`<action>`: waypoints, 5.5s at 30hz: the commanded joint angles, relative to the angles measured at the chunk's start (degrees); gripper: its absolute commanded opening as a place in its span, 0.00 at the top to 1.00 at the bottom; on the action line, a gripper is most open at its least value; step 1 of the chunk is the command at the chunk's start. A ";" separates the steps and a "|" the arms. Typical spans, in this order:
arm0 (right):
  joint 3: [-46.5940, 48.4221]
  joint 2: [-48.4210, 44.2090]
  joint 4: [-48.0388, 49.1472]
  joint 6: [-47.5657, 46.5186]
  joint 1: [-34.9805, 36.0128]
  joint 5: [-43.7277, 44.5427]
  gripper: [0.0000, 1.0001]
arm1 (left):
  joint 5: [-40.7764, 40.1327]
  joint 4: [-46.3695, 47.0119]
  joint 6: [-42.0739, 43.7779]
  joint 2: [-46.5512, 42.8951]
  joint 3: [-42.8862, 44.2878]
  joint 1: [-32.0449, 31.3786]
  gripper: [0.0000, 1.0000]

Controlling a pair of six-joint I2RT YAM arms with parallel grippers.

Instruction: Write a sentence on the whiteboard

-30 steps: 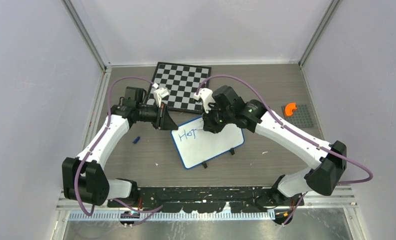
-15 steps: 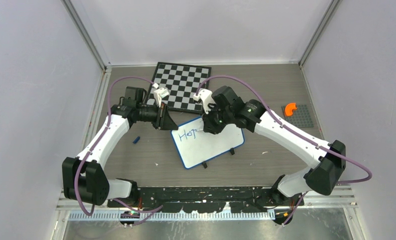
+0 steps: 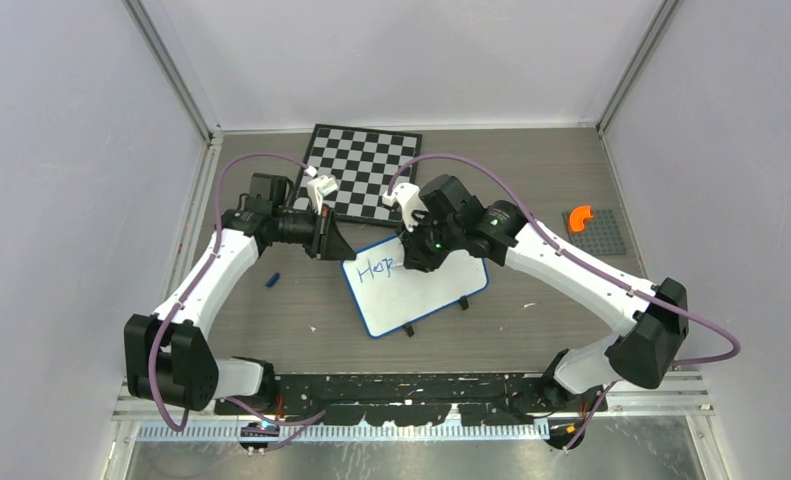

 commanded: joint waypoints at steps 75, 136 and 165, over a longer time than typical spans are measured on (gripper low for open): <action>-1.63 -1.71 2.33 -1.14 -2.62 0.24 1.00 | -0.73 -3.35 1.77 1.23 1.43 -1.22 0.86; -3.39 -6.11 1.09 -3.47 -6.28 2.41 1.00 | -1.26 -7.42 5.79 2.21 3.41 -2.72 0.83; -1.00 -6.29 1.29 -3.63 -7.71 3.29 1.00 | -1.70 -7.29 5.69 1.64 2.93 -2.71 0.84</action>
